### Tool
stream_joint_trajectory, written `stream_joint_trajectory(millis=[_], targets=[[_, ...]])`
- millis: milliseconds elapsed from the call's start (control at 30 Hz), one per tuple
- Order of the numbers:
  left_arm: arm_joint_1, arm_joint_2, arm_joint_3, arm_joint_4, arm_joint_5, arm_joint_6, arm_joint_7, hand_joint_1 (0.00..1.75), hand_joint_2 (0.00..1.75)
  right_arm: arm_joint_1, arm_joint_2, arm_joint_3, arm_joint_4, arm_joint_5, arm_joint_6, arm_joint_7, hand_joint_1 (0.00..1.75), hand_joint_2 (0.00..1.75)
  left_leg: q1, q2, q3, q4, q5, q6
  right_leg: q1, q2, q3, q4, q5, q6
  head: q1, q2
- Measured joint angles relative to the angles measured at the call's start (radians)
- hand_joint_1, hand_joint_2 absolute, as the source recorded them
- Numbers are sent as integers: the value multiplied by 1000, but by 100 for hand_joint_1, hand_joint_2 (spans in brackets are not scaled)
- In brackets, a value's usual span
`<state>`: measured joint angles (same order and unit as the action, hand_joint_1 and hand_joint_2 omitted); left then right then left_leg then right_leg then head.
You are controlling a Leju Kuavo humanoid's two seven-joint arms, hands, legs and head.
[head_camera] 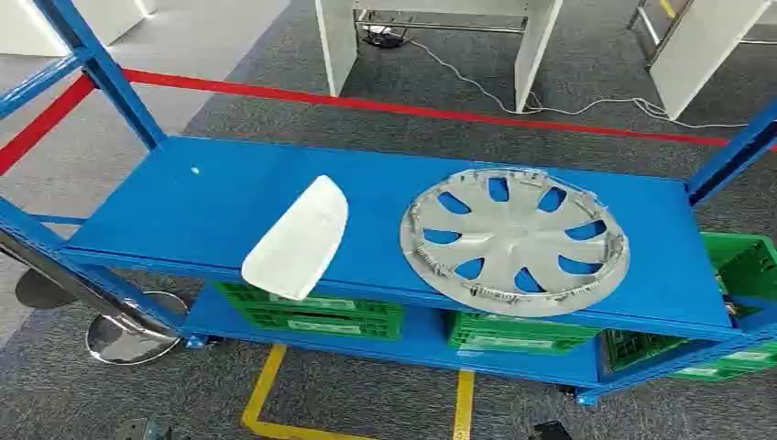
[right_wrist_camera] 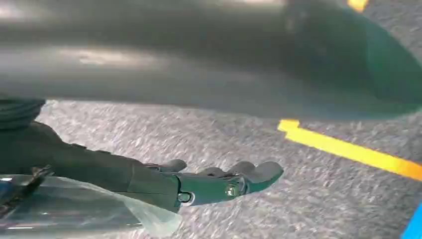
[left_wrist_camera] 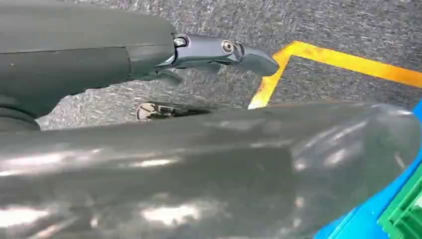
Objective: Take the parts from the cabinet and place them on the table.
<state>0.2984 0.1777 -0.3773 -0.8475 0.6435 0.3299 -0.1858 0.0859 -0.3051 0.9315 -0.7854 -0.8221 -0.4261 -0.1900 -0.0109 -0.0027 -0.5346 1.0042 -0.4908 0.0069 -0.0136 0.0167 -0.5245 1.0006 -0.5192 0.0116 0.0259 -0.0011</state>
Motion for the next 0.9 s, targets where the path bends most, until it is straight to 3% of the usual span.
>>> stream_joint_trajectory(millis=[333,633,900], targets=[[60,61,-29,-183,-96,90,63,0,0,64,-50,0,-108,172,-71,129,0,0,0,0,0,0,-2,0,0,0,-11,0,-1,0,0,0],[105,149,-63,-389,-270,150,56,0,0,108,-96,5,-208,303,-140,242,0,0,0,0,0,0,-1,0,0,1,-1,0,-1,0,0,0],[154,209,-73,-595,-412,195,34,0,0,143,-121,17,-277,395,-193,315,0,0,0,0,1,0,-2,0,0,1,-10,0,-2,0,0,0]])
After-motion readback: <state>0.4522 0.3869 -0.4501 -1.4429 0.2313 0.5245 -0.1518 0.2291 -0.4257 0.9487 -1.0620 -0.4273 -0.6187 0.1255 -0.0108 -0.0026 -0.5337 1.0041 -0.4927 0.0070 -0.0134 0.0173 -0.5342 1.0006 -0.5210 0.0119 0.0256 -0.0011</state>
